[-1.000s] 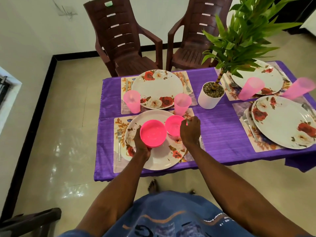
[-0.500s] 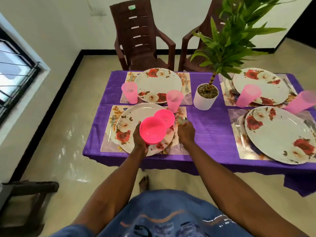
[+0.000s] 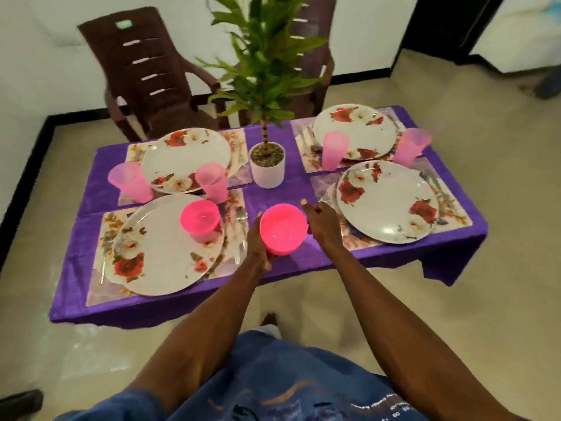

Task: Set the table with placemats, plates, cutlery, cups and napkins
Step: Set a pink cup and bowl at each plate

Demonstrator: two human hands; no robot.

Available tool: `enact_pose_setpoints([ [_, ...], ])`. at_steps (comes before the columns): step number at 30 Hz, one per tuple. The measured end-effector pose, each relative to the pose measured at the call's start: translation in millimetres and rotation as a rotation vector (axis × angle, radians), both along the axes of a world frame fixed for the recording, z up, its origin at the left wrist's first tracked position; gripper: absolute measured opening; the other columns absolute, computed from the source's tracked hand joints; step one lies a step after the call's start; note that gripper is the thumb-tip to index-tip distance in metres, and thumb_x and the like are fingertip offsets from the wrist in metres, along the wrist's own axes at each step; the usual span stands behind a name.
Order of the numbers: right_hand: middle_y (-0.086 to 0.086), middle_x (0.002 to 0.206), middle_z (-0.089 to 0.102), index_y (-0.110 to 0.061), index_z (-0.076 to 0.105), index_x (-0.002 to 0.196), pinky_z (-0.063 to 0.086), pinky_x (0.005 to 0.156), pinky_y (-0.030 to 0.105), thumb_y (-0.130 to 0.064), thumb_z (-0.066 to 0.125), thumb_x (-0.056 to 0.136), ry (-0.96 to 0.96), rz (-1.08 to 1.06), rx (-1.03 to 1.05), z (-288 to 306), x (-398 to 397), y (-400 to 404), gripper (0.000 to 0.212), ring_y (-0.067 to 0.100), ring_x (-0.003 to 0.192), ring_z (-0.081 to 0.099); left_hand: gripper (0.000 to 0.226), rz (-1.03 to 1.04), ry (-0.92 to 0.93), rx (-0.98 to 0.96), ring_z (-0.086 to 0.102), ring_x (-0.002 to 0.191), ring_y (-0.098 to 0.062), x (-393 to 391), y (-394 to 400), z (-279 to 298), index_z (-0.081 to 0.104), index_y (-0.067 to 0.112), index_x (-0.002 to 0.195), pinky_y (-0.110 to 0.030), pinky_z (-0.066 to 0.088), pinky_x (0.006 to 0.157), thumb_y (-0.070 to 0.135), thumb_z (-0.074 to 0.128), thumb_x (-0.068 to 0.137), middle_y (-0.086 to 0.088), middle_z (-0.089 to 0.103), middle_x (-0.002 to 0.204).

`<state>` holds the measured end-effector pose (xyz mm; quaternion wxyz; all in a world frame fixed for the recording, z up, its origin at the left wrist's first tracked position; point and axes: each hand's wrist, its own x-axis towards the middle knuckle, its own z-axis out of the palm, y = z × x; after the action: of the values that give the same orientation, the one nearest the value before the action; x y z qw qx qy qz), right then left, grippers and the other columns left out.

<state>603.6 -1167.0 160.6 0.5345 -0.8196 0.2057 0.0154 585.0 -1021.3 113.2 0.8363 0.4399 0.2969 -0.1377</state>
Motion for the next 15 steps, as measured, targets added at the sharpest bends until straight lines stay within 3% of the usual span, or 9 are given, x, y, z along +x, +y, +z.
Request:
enact_pose_setpoints([
  [1,0.012,0.066,0.062,-0.009,0.054,0.067,0.049,0.069,0.044,-0.057,0.058,0.086,-0.013,-0.017,-0.008,3,1,-15,0.052,0.035,0.072,0.061,0.059,-0.050,-0.003,-0.016,0.064,0.106,-0.038,8,-15,1,0.064,0.019,0.126,-0.061,0.053,0.085,0.062,0.053,0.088,-0.014,0.069,0.118],
  [4,0.011,0.071,0.060,-0.009,0.054,0.071,0.041,0.068,0.040,-0.049,0.060,0.089,-0.044,-0.056,-0.028,10,9,-53,0.045,0.034,0.076,0.058,0.059,-0.175,-0.006,-0.096,0.065,0.100,-0.036,29,-55,12,0.062,0.019,0.127,-0.045,0.059,0.060,0.063,0.047,0.091,-0.015,0.068,0.118],
  [6,0.010,0.079,0.065,-0.009,0.060,0.081,0.044,0.069,0.040,-0.048,0.063,0.086,-0.074,-0.078,-0.026,12,16,-76,0.040,0.030,0.078,0.059,0.062,-0.234,-0.027,-0.131,0.064,0.105,-0.038,46,-79,12,0.060,0.017,0.131,-0.041,0.058,0.055,0.064,0.045,0.092,-0.017,0.065,0.124],
  [10,-0.005,0.077,0.059,-0.016,0.057,0.085,0.040,0.061,0.026,-0.032,0.074,0.083,-0.084,-0.096,-0.051,14,39,-118,0.023,0.009,0.069,0.053,0.069,-0.281,-0.061,-0.161,0.064,0.109,-0.036,84,-124,7,0.059,0.016,0.132,-0.053,0.054,0.087,0.065,0.057,0.084,-0.018,0.063,0.127],
  [15,-0.003,0.064,0.045,-0.012,0.047,0.074,0.029,0.054,0.028,-0.019,0.072,0.082,-0.051,-0.156,-0.158,9,75,-165,0.028,0.015,0.060,0.041,0.086,-0.391,-0.019,-0.289,0.049,0.129,-0.039,125,-167,-2,0.054,0.015,0.138,-0.060,0.034,0.110,0.063,0.074,0.070,-0.020,0.054,0.139],
])
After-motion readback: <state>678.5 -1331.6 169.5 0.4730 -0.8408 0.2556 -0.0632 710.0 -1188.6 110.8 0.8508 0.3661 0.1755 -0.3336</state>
